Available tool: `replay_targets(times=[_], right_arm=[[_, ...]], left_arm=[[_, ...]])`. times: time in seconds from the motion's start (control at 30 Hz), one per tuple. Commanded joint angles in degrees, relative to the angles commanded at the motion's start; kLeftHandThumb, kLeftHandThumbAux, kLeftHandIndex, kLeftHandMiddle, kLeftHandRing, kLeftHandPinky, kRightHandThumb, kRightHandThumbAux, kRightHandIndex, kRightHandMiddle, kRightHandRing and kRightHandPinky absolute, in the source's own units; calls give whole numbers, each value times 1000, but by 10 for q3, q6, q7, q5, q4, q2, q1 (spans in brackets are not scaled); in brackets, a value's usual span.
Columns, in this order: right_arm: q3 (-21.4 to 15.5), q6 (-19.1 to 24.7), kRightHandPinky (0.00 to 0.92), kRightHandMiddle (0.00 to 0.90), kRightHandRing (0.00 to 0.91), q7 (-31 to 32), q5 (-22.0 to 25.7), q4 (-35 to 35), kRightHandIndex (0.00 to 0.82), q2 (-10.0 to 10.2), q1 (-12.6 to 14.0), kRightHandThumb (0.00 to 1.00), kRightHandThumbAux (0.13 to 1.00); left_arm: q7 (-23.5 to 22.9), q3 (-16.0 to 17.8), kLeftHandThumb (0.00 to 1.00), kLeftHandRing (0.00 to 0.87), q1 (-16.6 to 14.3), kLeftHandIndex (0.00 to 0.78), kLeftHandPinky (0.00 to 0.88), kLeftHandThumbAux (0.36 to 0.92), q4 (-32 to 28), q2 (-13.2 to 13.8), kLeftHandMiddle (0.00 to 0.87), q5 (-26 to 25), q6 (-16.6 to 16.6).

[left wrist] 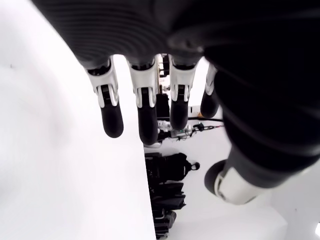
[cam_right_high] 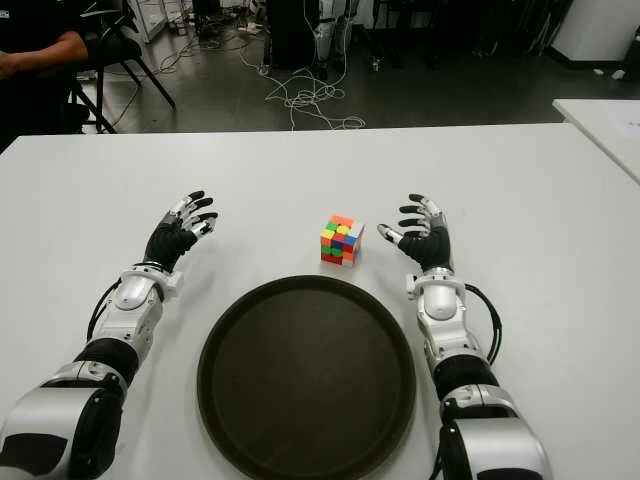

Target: Pick up the Rubik's Cube and put it in the plate

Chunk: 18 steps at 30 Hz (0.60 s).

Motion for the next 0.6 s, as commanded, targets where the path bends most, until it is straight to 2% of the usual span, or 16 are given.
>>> replay_targets(times=[0.27,0.43,0.6], right_arm=[[6,-2,401,325,354,-9,-12,5,215,-4,-2,172,822],[6,10,395,323,350,-2,-9,8,215,-5,-5,173,820],[5,14,401,323,352,4,-7,11,210,-6,-6,171,811]], left_arm=[[0,0,169,179,0,97,198,726,0,-1,159,0,-1],[1,-1,160,178,-1,94,196,702,1,-2,157,1,-1],[1,-2,156,178,-2,94,199,702,2,-2,154,2,1]])
